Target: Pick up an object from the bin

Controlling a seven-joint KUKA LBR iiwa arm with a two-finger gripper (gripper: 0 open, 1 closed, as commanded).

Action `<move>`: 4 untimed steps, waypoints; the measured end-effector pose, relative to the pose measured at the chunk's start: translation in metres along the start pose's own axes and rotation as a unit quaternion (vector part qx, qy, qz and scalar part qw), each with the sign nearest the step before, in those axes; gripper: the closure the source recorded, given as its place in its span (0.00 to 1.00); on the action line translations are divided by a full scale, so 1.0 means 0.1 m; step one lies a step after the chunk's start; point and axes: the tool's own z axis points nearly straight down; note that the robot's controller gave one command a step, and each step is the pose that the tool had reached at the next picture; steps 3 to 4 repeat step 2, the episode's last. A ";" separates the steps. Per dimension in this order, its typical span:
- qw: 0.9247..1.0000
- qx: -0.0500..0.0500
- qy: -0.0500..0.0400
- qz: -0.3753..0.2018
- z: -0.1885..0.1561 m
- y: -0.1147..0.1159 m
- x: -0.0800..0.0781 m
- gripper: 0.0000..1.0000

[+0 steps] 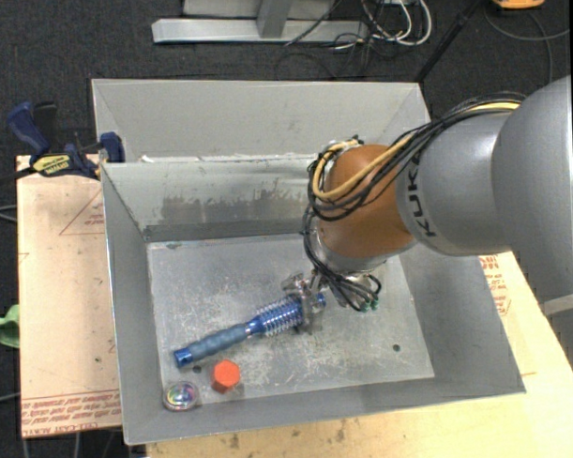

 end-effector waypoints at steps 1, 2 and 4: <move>1.000 0.001 -0.003 0.000 -0.58 0.00 -0.02 1.00; 1.000 0.002 -0.004 0.001 -1.32 0.00 -0.04 1.00; 1.000 0.002 -0.004 0.001 -1.32 0.00 -0.04 1.00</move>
Offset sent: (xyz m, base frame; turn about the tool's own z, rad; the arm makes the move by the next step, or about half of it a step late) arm 0.0000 0.0000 0.0557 0.0000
